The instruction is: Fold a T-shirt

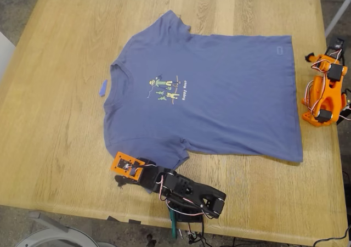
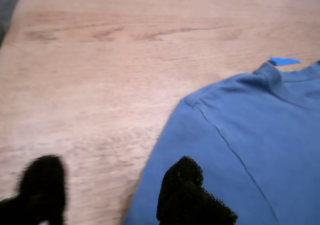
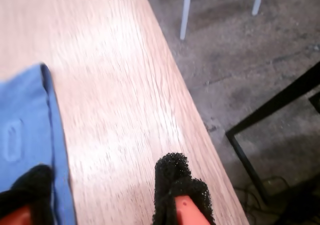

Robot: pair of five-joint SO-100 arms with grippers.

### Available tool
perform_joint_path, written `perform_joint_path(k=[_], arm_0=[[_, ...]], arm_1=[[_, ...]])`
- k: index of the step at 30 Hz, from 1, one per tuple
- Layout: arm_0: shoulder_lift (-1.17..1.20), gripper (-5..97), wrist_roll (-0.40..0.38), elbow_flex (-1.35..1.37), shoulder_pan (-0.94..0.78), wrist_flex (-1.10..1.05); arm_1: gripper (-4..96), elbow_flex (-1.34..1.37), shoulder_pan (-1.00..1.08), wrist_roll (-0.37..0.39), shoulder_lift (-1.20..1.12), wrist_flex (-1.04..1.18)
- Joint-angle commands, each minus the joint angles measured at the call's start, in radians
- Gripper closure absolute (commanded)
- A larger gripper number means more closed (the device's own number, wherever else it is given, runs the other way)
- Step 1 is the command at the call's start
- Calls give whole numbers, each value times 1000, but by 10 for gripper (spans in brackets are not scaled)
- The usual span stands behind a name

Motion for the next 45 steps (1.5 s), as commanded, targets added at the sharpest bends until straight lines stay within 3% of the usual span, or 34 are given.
perform_joint_path(k=[1, 5, 14, 21, 28, 31, 37, 45], arm_0=[[104, 451, -64, -129, 12, 67], [71, 368, -91, -221, 37, 166], [-388, 297, -61, -673, 78, 265], [-701, 260, 20, -1086, 222, 541], [-1000, 254, 60, -1436, 448, 744], [-1098, 254, 58, -1485, 540, 744], [-1247, 244, 43, -1491, 597, 729], [-1468, 244, 46, -1482, 635, 525]], arm_1=[[530, -112, -11, 20, 3, 11], [507, -212, -71, 31, 3, 55], [482, -563, -247, 9, -48, 382], [506, -973, -540, -35, -299, 701], [561, -1224, -943, -118, -612, 709], [575, -1258, -1129, -129, -729, 709], [594, -1284, -1568, -81, -963, 706], [596, -1459, -1787, -46, -1325, 657]])
